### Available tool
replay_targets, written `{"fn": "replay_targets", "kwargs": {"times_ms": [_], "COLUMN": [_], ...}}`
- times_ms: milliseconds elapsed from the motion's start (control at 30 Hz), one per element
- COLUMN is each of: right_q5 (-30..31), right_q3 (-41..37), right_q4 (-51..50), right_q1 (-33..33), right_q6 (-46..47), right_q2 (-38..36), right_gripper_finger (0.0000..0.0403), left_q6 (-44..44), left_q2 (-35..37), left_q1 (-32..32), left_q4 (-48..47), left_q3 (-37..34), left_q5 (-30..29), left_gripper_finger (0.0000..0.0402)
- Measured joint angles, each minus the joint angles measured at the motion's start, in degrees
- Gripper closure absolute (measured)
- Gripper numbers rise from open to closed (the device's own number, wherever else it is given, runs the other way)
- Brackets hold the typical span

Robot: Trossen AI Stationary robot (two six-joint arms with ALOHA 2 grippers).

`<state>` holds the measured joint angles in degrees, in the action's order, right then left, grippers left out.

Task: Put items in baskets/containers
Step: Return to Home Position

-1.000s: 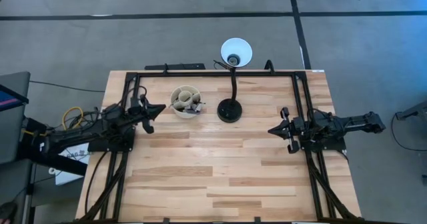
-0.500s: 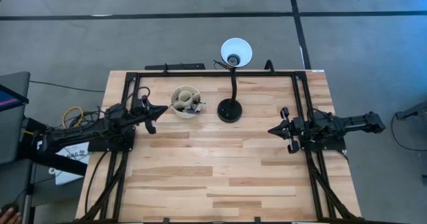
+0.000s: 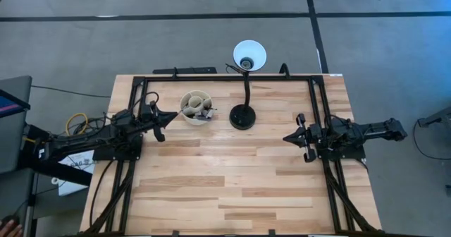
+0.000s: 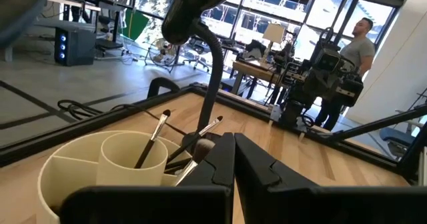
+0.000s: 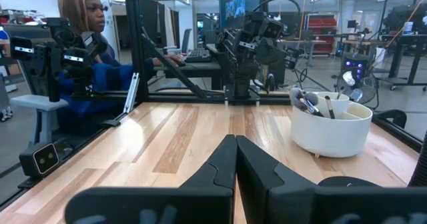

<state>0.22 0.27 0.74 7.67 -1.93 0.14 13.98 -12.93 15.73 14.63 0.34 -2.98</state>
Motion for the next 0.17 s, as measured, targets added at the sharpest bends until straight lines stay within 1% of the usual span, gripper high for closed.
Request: {"fn": "replay_targets", "kwargs": {"times_ms": [167], "right_q5": [0.0], "right_q3": [0.0], "right_q4": [0.0], "right_q1": [0.0], "right_q6": [0.0], "right_q2": [0.0], "right_gripper_finger": [0.0402], "left_q6": [0.0], "left_q2": [0.0], "left_q1": [0.0], "left_q4": [0.0], "left_q3": [0.0], "left_q5": [0.0], "left_gripper_finger": [0.0398]}}
